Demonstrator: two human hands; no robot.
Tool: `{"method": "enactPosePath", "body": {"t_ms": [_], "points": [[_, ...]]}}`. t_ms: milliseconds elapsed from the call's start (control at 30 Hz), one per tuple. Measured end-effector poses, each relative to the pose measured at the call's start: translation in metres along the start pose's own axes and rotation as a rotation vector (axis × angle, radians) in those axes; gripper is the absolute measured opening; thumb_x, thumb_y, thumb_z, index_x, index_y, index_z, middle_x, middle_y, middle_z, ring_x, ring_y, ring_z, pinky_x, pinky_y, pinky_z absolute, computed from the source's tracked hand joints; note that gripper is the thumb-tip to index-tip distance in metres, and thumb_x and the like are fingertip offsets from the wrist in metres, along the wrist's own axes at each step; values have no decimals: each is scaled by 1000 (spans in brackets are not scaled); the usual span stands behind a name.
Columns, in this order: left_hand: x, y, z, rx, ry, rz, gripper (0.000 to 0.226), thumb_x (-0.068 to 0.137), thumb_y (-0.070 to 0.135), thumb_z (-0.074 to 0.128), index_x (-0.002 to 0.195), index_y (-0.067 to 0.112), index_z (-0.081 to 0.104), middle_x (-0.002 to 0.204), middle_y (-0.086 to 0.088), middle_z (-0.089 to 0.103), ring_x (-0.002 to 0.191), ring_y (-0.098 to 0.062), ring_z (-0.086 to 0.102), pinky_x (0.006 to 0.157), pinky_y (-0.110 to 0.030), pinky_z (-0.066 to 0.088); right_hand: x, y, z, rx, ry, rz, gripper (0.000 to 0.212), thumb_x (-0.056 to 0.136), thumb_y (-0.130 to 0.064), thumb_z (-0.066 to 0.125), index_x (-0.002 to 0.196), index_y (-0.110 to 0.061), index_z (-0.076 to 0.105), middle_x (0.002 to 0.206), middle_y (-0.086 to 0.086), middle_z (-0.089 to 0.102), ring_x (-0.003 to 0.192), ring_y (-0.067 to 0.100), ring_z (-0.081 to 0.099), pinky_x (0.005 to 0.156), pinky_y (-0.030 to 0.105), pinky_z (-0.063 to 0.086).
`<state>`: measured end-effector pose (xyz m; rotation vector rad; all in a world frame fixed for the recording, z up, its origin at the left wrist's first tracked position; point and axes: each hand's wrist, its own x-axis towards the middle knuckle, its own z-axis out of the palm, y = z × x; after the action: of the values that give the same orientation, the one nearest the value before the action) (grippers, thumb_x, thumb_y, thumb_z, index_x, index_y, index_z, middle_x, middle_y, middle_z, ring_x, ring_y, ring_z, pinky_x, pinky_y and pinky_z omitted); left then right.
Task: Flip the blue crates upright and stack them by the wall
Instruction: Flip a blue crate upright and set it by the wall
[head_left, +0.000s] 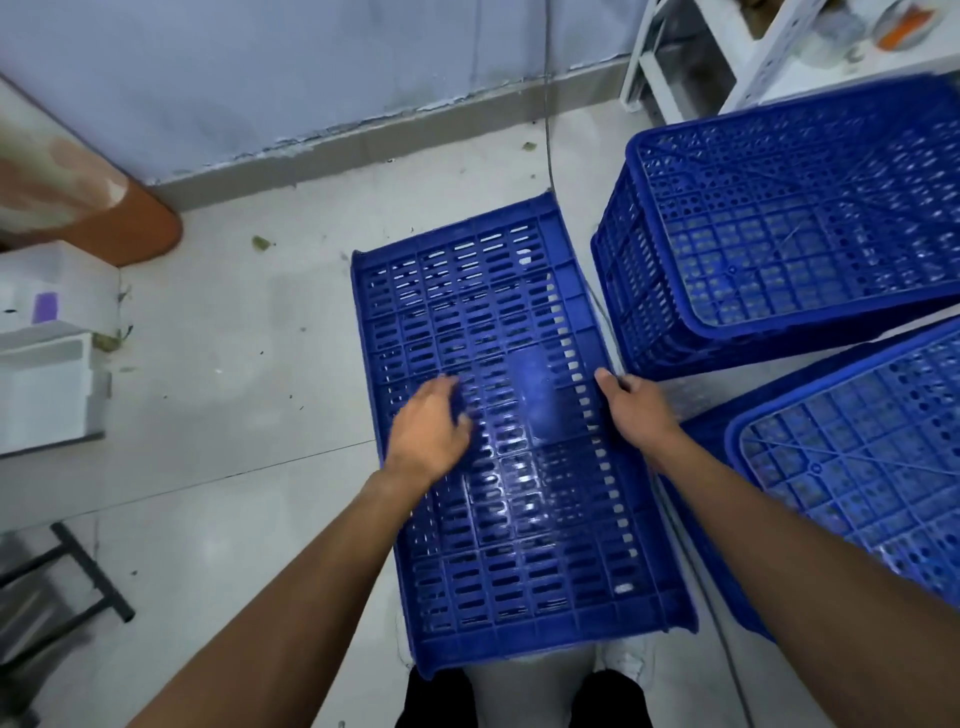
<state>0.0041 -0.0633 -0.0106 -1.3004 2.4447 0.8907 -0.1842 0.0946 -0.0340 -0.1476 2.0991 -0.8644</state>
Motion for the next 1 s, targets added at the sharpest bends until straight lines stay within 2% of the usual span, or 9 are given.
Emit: {"method": "enactPosePath", "body": {"t_ms": [100,200,300,433,533,667,767,867,1000], "points": [[-10,21,8,-71,-70,42,35,99,34,55,127,19,66,145,-7,55,141,-24,41,118,-37,30,-16,-11,18,-12,46,-56,46,100,-50,45,71,-15,52,72,3,56,77,26,58,68,38,45],[-28,40,14,-29,-58,131,48,95,47,57,134,19,62,158,-8,37,150,-23,25,120,-33,23,-31,-29,33,-13,-2,-75,46,95,-52,53,80,-10,65,80,6,67,81,26,64,75,42,51],[-40,46,12,-94,-38,36,72,81,62,65,135,16,53,142,-8,39,133,-27,42,104,-36,43,-41,-50,45,-36,-123,-77,53,80,-54,60,84,-2,70,83,11,74,79,28,70,80,48,57],[-40,39,1,-16,47,-122,85,73,64,70,129,7,44,130,-11,35,124,-30,40,88,-38,46,-47,-64,71,-82,-217,-131,53,88,-53,55,52,-18,39,48,-2,43,49,17,43,58,35,38],[-36,34,-6,38,57,-239,79,80,49,72,132,2,36,144,-21,28,134,-37,32,86,-39,46,-48,-65,92,-72,-280,-159,56,91,-59,49,62,-11,49,59,7,53,55,20,50,62,33,41],[-39,7,-14,-13,128,-302,66,76,38,76,122,3,43,133,-20,39,121,-39,46,86,-41,47,-38,-53,106,-72,-317,-136,54,97,-54,47,96,-7,73,89,4,75,84,21,71,86,37,54],[-40,-25,-32,-142,185,-376,60,71,35,76,116,6,50,125,-16,48,107,-37,57,89,-44,51,-20,-29,97,-345,-275,-145,45,99,-44,48,110,-5,67,108,14,71,99,30,66,91,46,52],[-38,-55,-55,-287,249,-403,45,70,30,76,105,13,52,107,-8,61,91,-28,60,77,-39,50,-2,2,77,-546,-235,-82,45,98,-36,52,132,-6,54,130,15,60,112,32,60,94,44,51],[-32,-84,-74,-448,249,-412,37,71,25,73,100,12,55,97,-5,65,88,-28,63,79,-42,55,11,30,50,-774,26,-103,55,94,-25,58,141,-7,37,144,14,40,129,32,42,104,45,39]]}}
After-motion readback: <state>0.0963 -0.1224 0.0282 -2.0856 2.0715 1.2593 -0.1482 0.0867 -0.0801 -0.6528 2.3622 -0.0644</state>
